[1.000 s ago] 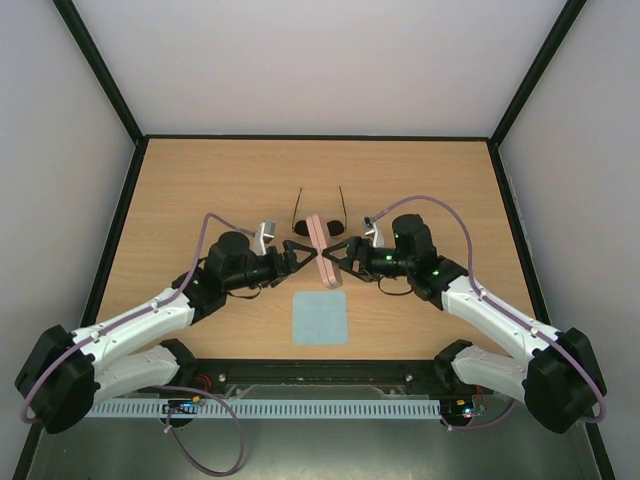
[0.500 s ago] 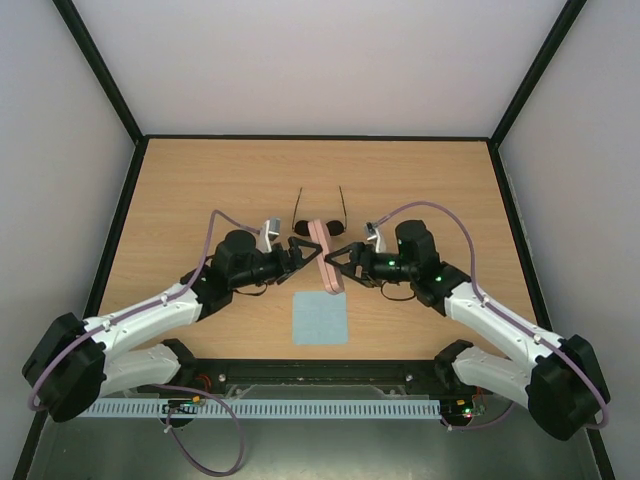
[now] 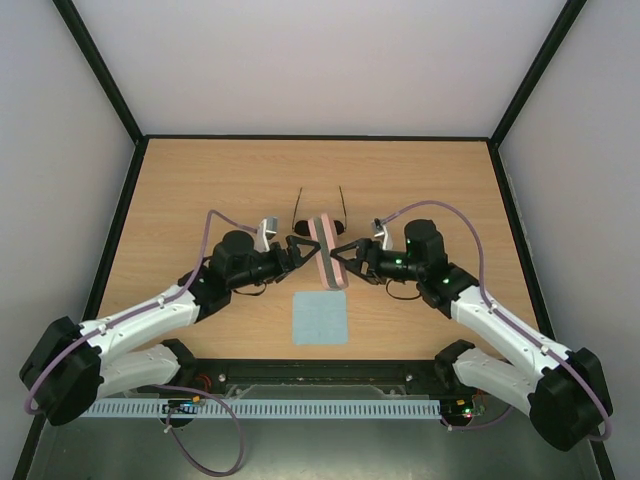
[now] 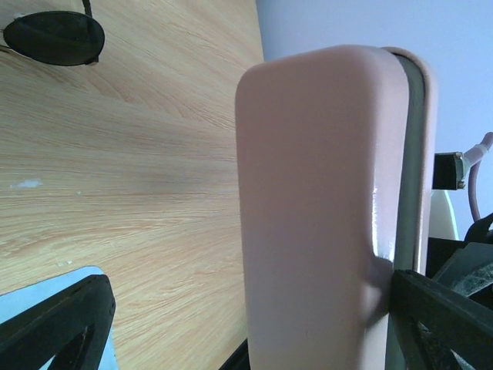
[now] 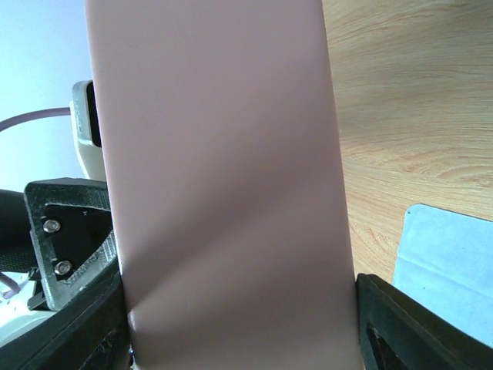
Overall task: Organize the sunglasses
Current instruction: Open the sunglasses case.
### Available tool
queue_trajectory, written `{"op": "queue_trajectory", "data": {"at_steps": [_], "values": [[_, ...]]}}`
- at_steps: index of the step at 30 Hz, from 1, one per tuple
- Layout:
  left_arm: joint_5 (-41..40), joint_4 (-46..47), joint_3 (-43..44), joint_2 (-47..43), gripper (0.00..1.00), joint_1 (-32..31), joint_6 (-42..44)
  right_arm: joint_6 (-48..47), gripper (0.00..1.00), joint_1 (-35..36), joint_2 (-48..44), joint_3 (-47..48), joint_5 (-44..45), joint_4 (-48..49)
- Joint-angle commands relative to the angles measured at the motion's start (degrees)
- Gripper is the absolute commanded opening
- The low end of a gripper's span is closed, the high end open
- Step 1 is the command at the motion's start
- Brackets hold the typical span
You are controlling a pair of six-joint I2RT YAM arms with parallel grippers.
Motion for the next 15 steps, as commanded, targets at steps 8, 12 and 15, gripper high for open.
{"op": "queue_trajectory", "data": {"at_steps": [8, 12, 15], "values": [[-3.42, -6.07, -2.68, -2.36, 0.99, -0.21, 2.45, -1.18, 0.58, -1.4, -3.76, 2.8, -3.97, 0.7], [-4.22, -8.91, -2.62, -3.48, 1.0, 0.15, 3.56, -1.53, 0.58, -1.35, -4.17, 2.67, -3.96, -0.03], [-4.16, -10.84, -3.0, -4.42, 0.99, 1.11, 4.23, -1.67, 0.58, -1.35, -4.37, 2.84, -3.86, -0.55]]}}
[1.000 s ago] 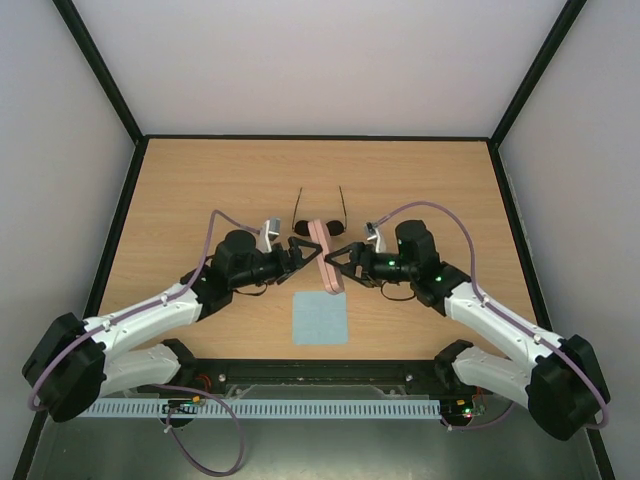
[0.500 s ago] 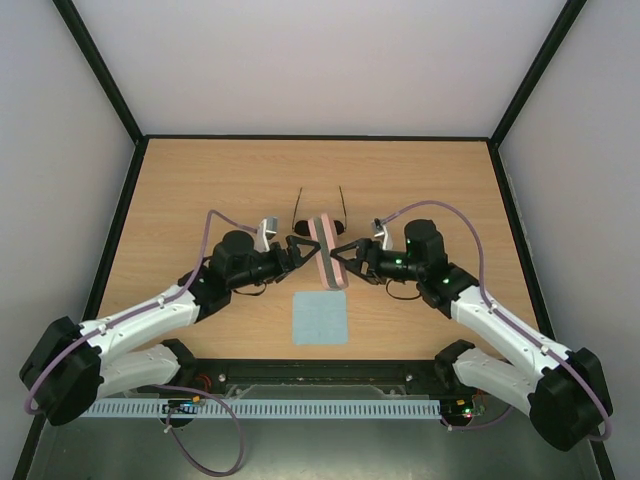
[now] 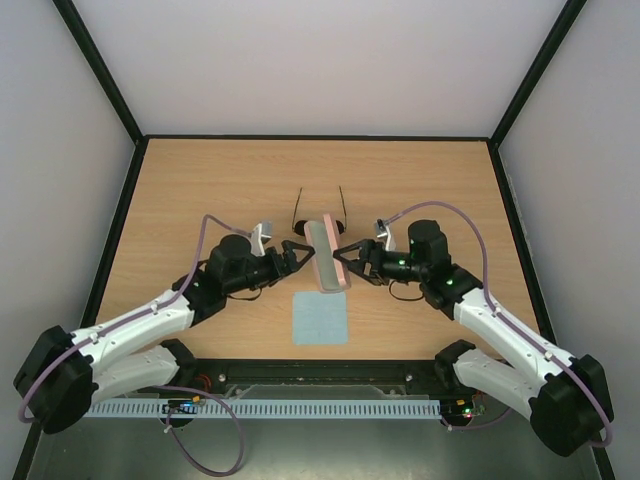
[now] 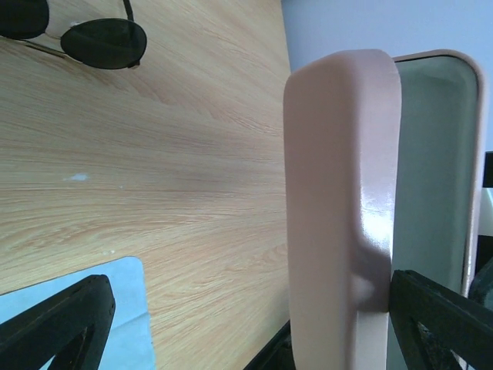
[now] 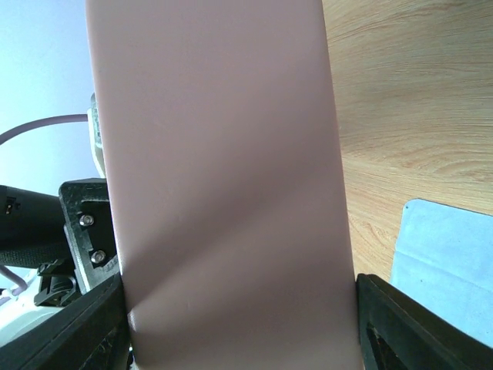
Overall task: Organize the sunglasses
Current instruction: Open the sunglasses case, then place the sunglasses case at the center of the board.
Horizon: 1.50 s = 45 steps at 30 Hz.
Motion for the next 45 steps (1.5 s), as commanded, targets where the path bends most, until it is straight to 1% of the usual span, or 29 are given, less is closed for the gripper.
{"op": "queue_trajectory", "data": {"at_steps": [1, 13, 19, 26, 35, 39, 43, 45], "values": [[-1.5, -6.53, -2.09, -1.75, 1.0, 1.22, 2.19, -1.08, 0.58, -0.14, -2.57, 2.86, -2.98, 1.46], [-0.85, -12.44, -3.4, -5.91, 1.0, 5.34, 4.55, -1.9, 0.58, -0.14, -2.63, 3.16, -2.58, -0.01], [0.73, -16.34, -2.22, -8.96, 1.0, 9.46, 6.73, -2.21, 0.58, -0.18, -1.18, 2.67, -2.41, 0.56], [4.17, -21.36, -0.39, -12.9, 1.0, 16.68, 9.67, 0.75, 0.58, -0.18, 2.43, 0.4, -4.35, 7.04], [6.34, -23.29, -0.17, -13.92, 1.0, 20.69, 11.59, 3.11, 0.59, 0.26, 7.7, -1.45, -7.47, 13.92], [7.29, -23.77, 0.39, -15.33, 1.0, 23.34, 11.71, 4.56, 0.59, 2.88, 10.63, -0.6, -4.69, 16.77], [8.67, -25.36, 2.74, -16.56, 1.0, 25.9, 12.06, 5.15, 0.58, 8.74, 16.09, 2.87, 0.97, 18.58], [9.23, -25.91, 3.93, -17.16, 1.0, 26.94, 11.88, 7.13, 0.58, 11.62, 19.62, 4.11, 3.85, 21.68]]}}
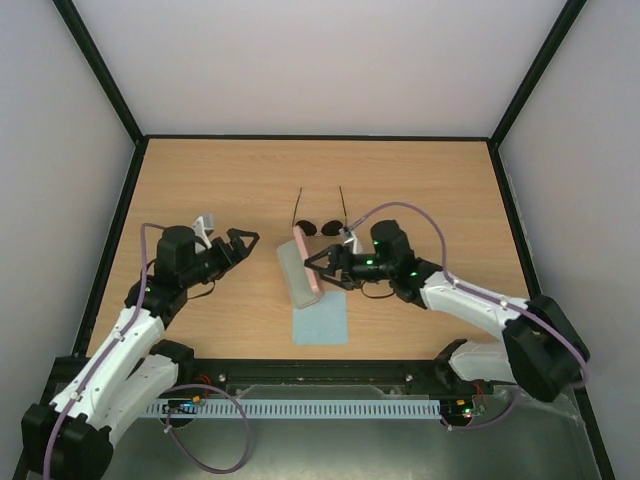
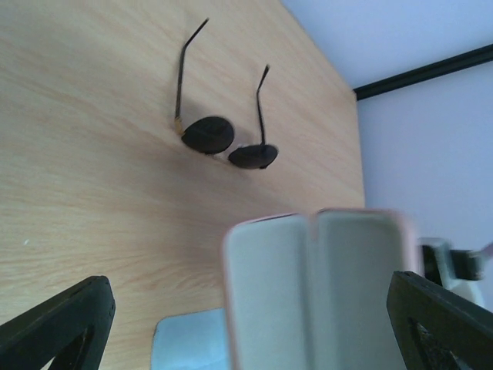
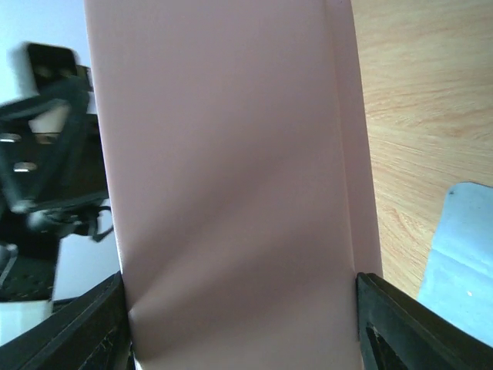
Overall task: Organize the sunglasses
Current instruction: Place the sunglasses case at the center of the board.
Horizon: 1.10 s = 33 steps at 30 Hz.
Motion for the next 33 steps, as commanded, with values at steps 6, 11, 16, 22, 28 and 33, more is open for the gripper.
{"op": "queue_trajectory", "data": {"at_steps": [6, 11, 16, 22, 28, 33], "values": [[3.69, -3.25, 6.95, -3.57, 1.0, 3.13, -0.15, 10.12, 0.57, 11.11, 15.98, 5.65, 11.62, 23.29], [4.58, -4.22, 7.46, -4.93, 1.0, 4.6, -0.07, 14.21, 0.58, 14.18, 26.75, 9.72, 13.12, 32.29], [6.36, -4.56, 7.36, -5.79, 1.0, 6.67, 0.02, 15.08, 0.58, 15.02, 34.01, 14.0, 12.89, 34.44], [7.87, -4.54, 7.35, -5.76, 1.0, 7.92, 0.49, 11.12, 0.62, 15.06, 37.14, 17.31, 13.01, 27.63], [8.64, -4.59, 6.78, -5.75, 0.99, 8.5, 0.81, 7.39, 0.64, 15.02, 38.92, 17.95, 13.48, 21.33], [8.82, -4.8, 6.61, -6.14, 1.0, 8.76, 0.89, 5.7, 0.65, 15.02, 41.02, 17.73, 13.57, 20.21]]}}
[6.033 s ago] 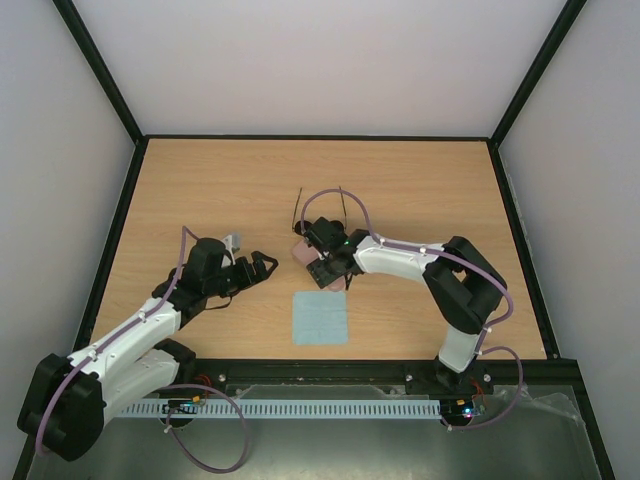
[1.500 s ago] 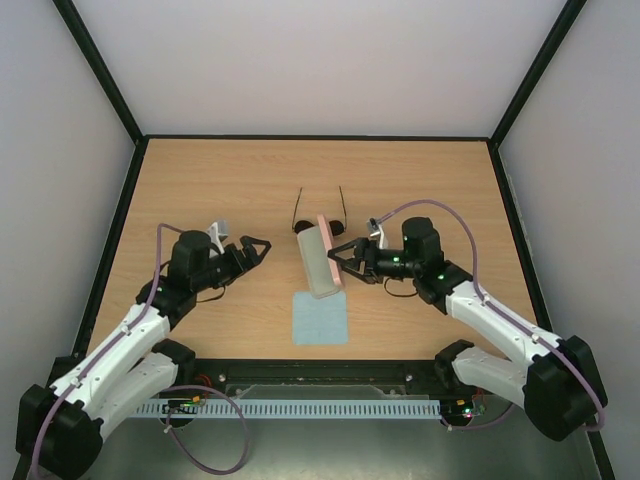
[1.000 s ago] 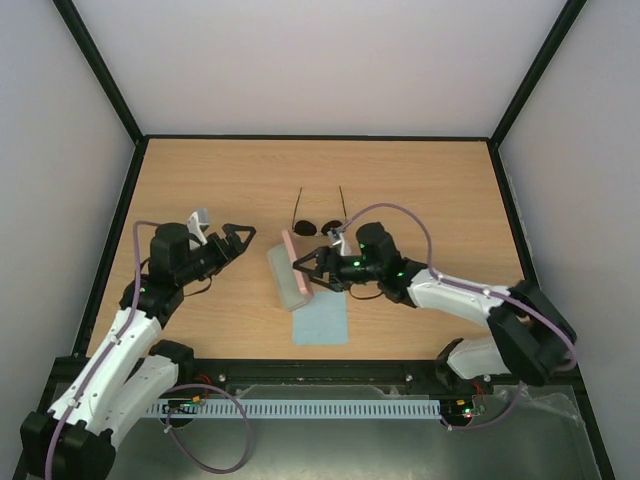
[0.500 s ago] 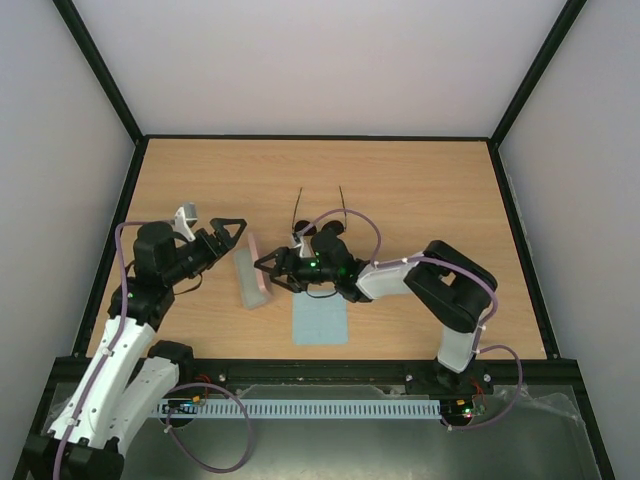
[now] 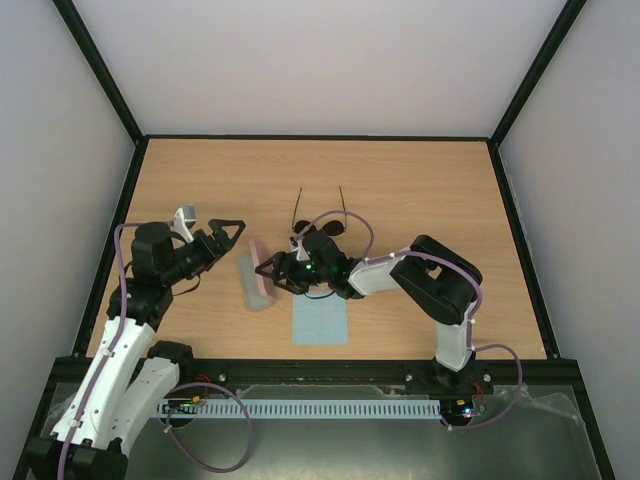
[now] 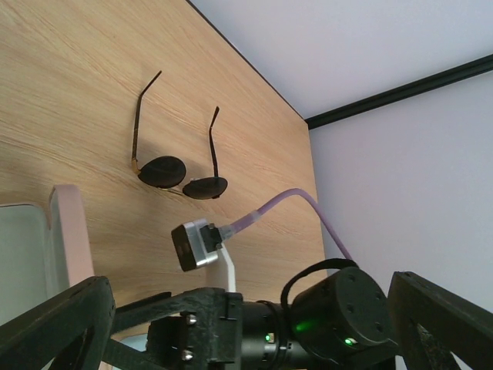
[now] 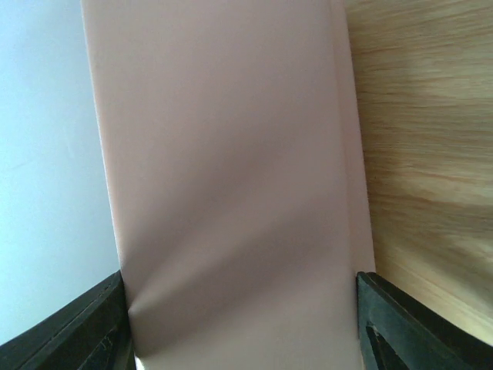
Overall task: Organize the sunglasses
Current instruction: Place the sunglasses case at the center of the board.
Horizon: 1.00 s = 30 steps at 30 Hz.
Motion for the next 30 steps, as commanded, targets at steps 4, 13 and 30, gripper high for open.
{"op": "queue_trajectory", "data": {"at_steps": [4, 13, 30], "values": [[1.66, -0.83, 0.49, -0.95, 1.0, 0.58, 0.89, -3.83, 0.71, 0.22, 2.14, 1.24, 0.03, -1.93], [1.68, -0.99, 0.27, -1.17, 1.0, 0.76, 1.12, -10.5, 0.83, 0.25, -3.68, 1.69, 1.79, -12.27], [2.23, -1.5, 0.62, -1.05, 1.0, 1.1, 1.8, -31.88, 0.81, -0.72, -2.35, 21.32, 9.42, -51.4]]}}
